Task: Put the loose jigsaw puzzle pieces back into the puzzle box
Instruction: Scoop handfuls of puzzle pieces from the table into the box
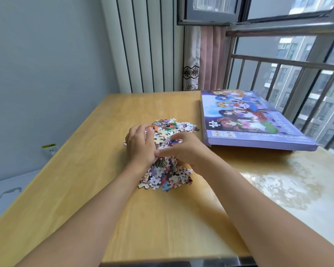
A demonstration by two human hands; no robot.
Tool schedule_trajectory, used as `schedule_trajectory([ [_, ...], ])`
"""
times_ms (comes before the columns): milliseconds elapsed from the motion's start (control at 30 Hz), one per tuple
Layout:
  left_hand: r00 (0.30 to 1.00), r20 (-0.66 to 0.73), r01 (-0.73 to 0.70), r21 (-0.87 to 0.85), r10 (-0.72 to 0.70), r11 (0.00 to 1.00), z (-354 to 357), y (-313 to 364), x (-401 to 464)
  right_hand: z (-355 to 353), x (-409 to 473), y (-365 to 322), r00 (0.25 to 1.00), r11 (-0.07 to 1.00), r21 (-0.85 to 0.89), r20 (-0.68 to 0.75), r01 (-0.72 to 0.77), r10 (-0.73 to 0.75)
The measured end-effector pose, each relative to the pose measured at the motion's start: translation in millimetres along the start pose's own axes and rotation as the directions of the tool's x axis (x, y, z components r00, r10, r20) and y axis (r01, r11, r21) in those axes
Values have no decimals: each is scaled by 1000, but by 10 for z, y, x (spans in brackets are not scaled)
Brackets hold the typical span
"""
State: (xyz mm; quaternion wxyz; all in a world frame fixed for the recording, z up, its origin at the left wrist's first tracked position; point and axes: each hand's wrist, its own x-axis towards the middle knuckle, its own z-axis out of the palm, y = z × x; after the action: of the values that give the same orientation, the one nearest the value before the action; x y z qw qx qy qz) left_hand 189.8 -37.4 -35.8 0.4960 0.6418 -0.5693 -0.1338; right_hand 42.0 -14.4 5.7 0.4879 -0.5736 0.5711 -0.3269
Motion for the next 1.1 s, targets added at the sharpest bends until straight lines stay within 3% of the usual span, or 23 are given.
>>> schedule_trajectory([
  [133, 992, -62, 97, -210, -113, 973, -1, 77, 20, 32, 19, 10, 1000, 1000, 17, 1, -7, 7],
  [467, 996, -54, 60, -199, -72, 978, -45, 79, 10, -118, 14, 23, 999, 969, 244, -18, -37, 42],
  [600, 995, -99, -35, -101, 25, 994, -116, 82, -1, -281, -110, 16, 998, 958, 286, -59, 20, -3],
  [733, 961, -117, -249, 25, 251, 968, -155, 76, -15, -418, -281, 109, 1000, 954, 299, 4, -17, 16],
  [867, 916, -23, -399, 43, 400, 916, -156, 161, -84, -578, -417, 279, 992, 933, 345, 99, -101, 71],
  [967, 885, 70, -464, 24, 461, 886, -126, 296, -115, -821, -532, 407, 994, 945, 313, 89, -92, 67],
  [1033, 849, 226, -498, 41, 478, 866, -57, 438, -115, -996, -593, 481, 995, 956, 283, 80, -82, 62],
  [1100, 769, 422, -563, 92, 480, 821, 58, 616, -87, -1137, -637, 530, 995, 961, 261, 69, -90, 75],
])
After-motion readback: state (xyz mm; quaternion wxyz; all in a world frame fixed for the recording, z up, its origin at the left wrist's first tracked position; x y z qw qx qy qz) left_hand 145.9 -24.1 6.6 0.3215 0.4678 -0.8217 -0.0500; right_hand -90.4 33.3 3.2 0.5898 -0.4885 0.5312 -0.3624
